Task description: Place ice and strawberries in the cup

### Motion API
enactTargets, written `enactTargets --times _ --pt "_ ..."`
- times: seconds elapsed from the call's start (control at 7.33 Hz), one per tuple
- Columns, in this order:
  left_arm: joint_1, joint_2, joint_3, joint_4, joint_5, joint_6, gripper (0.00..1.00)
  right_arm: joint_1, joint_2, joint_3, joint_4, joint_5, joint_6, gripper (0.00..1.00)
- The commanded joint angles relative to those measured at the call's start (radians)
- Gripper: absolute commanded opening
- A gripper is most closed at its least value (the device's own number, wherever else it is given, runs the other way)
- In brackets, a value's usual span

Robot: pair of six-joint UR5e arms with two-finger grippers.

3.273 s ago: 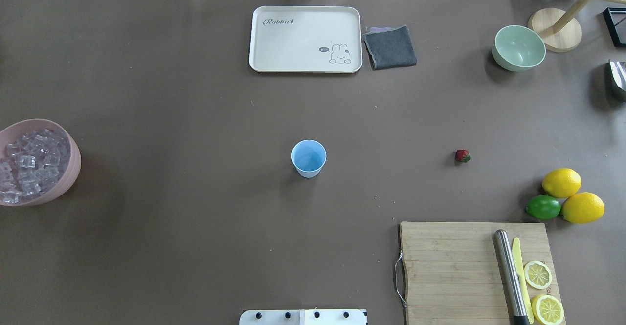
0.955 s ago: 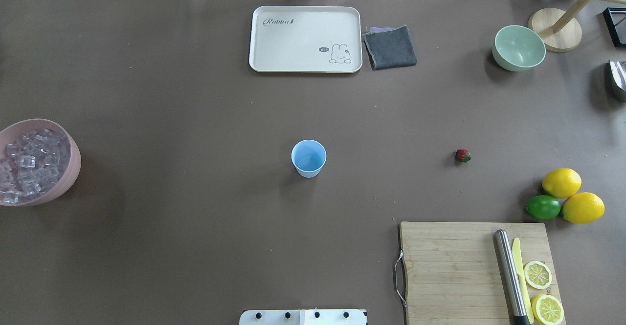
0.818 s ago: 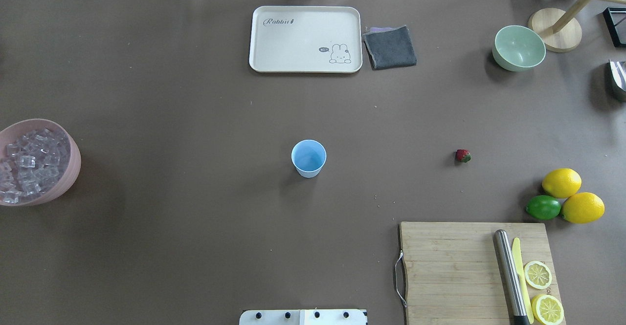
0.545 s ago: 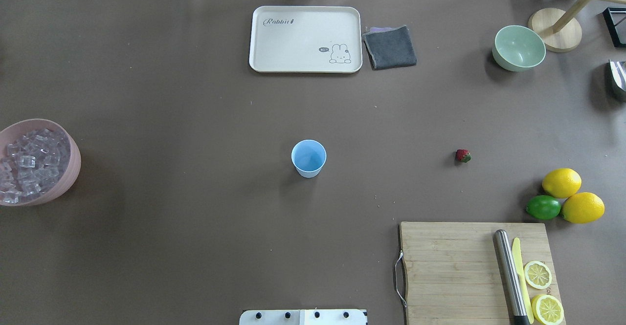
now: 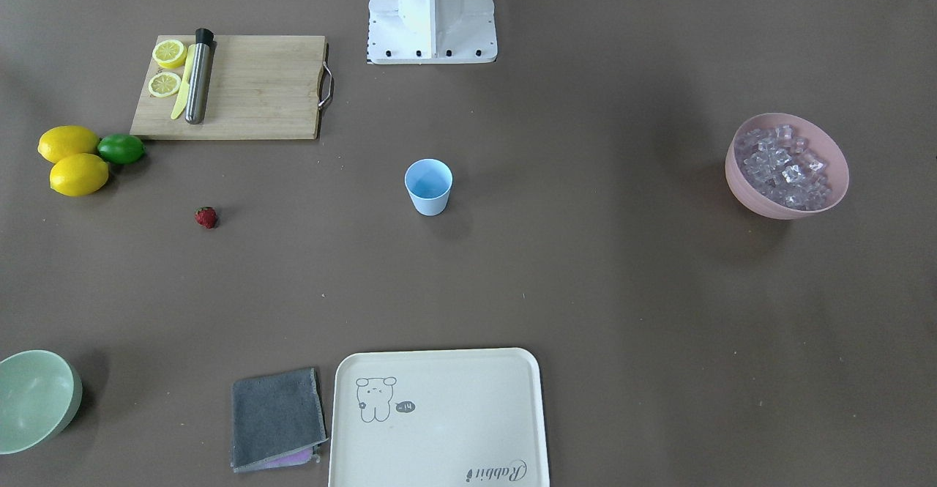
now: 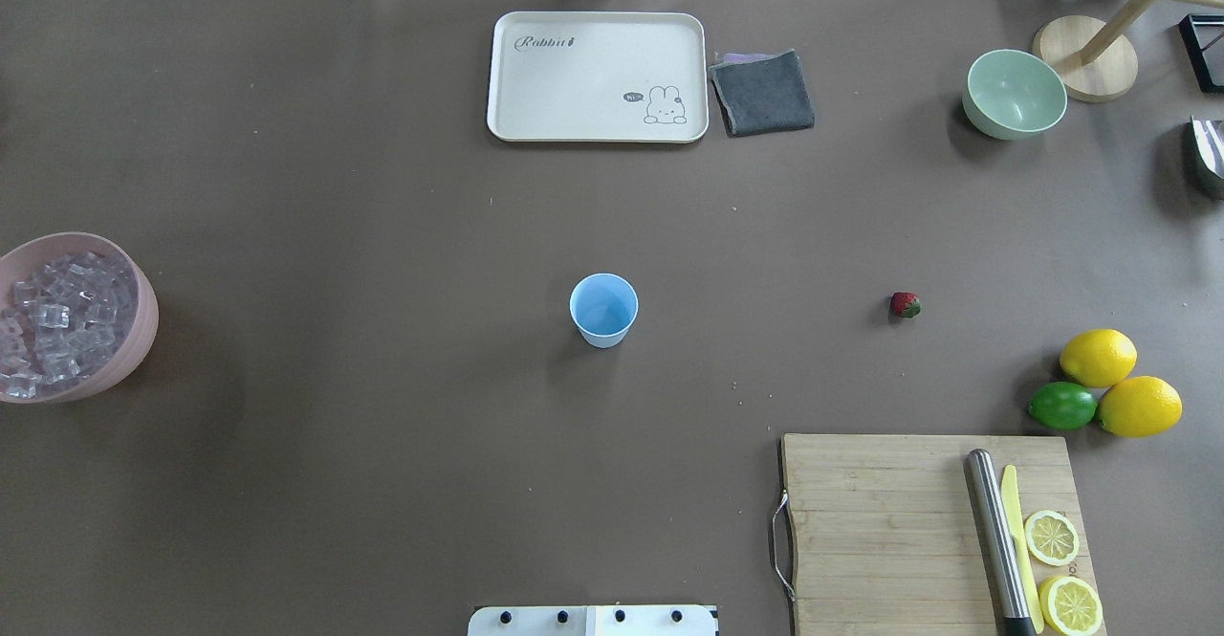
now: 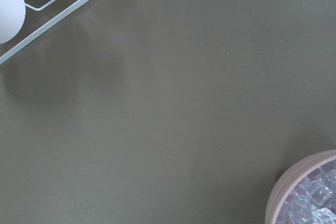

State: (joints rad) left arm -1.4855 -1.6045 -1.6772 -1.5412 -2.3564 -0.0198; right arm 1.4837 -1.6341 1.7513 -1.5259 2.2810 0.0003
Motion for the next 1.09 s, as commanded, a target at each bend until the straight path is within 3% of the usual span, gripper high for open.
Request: enactTargets --times 0.0,0.41,0.95 --pt "0.004 0.001 -0.031 0.033 -0.011 -0.003 0.98 0.004 -0.001 0.002 -0.002 0.0 0.0 1.0" --pt "0.066 0.08 -0.212 0.029 -0.018 -0.1 0.98 0.004 -0.001 0.004 -0.002 0.0 0.0 1.0" --pt "0.148 0.072 -0.204 0.026 -0.021 -0.092 0.97 0.004 -0.001 0.004 0.001 0.0 0.0 1.0"
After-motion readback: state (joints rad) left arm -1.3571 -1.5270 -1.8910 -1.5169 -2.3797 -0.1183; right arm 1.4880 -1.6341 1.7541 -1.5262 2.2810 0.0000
